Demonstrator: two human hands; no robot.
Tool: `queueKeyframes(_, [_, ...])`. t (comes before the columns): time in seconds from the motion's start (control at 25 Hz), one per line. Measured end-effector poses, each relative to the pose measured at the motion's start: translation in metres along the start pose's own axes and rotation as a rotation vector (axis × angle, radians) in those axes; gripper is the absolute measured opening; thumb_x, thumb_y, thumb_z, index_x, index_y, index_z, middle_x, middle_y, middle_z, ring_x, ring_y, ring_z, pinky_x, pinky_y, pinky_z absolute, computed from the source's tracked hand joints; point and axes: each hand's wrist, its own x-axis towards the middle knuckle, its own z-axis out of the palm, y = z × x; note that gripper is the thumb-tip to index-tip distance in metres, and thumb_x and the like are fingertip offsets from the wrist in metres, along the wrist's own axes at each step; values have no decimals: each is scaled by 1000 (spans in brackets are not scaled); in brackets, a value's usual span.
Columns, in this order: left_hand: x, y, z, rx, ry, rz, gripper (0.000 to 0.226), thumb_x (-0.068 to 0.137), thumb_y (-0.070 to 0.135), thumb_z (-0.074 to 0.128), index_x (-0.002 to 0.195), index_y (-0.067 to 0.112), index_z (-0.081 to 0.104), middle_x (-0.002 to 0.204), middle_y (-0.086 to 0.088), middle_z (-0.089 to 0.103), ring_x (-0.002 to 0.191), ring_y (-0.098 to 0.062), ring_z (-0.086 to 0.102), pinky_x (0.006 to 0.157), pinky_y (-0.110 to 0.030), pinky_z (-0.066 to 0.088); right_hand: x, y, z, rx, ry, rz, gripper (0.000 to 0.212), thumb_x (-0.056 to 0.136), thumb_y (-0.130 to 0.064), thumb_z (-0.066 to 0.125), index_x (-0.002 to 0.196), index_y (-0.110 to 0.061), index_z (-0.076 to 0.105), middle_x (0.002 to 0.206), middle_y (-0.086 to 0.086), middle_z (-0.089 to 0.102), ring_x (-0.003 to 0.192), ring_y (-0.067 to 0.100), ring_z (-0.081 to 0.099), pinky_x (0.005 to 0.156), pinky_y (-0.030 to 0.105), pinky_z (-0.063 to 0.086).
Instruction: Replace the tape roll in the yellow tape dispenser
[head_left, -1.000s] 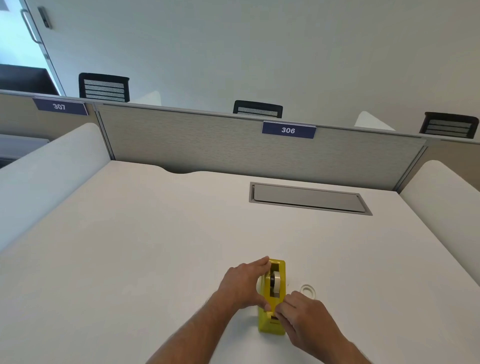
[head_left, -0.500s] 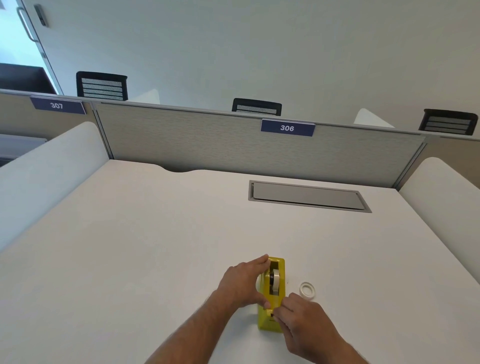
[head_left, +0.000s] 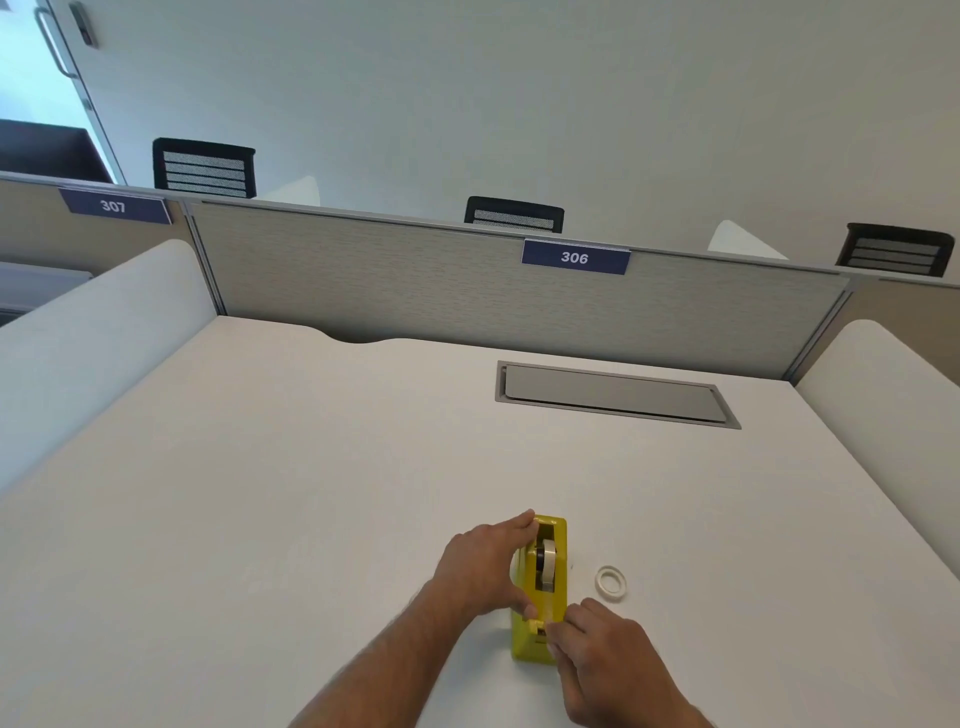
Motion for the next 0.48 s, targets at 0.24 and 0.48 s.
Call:
queueKeyframes(0.24, [-4, 3, -2, -14, -13, -23, 113, 62, 54, 88, 152, 40, 22, 162, 29, 17, 142, -17, 41, 111, -41, 42, -2, 3, -4, -11, -11, -31, 10, 63, -28, 81, 67, -25, 72, 56, -7, 60, 52, 9, 56, 44, 16, 26])
queueKeyframes(0.48, [-5, 5, -6, -30, -18, -15, 110, 68, 50, 87, 154, 37, 20, 163, 26, 15, 144, -18, 37, 115, -42, 39, -3, 5, -5, -13, -48, -84, 8, 69, -34, 77, 71, -27, 72, 59, -9, 62, 52, 7, 55, 40, 16, 31])
